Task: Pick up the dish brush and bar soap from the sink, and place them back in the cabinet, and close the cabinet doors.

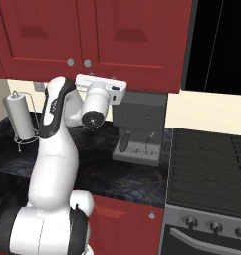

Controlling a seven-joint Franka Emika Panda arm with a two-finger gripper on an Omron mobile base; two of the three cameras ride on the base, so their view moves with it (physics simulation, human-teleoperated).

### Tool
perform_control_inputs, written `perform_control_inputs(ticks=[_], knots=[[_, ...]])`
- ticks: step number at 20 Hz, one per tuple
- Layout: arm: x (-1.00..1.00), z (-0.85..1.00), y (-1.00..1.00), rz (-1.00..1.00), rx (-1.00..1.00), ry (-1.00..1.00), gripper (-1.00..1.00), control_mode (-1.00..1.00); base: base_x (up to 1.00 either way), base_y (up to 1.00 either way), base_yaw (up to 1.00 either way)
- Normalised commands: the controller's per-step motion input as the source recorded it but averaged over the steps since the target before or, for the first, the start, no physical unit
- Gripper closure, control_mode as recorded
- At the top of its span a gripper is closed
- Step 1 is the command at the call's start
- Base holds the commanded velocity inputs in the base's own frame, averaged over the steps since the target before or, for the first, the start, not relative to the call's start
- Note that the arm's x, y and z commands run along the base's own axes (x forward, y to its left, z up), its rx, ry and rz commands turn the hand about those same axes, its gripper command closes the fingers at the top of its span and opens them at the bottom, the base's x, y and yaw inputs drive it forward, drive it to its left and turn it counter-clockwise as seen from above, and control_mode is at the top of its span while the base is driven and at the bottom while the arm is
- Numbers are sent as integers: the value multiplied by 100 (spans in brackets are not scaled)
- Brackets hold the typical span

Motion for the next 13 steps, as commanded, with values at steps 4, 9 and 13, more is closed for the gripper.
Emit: perform_control_inputs(ticks=[4, 9, 13], knots=[[23, 0, 0, -2, 0, 0, -100, -100, 0, 0, 0], [24, 0, 0, -2, 0, 0, -100, -100, 0, 0, 0], [22, 0, 0, -1, 0, 0, -100, -100, 0, 0, 0]])
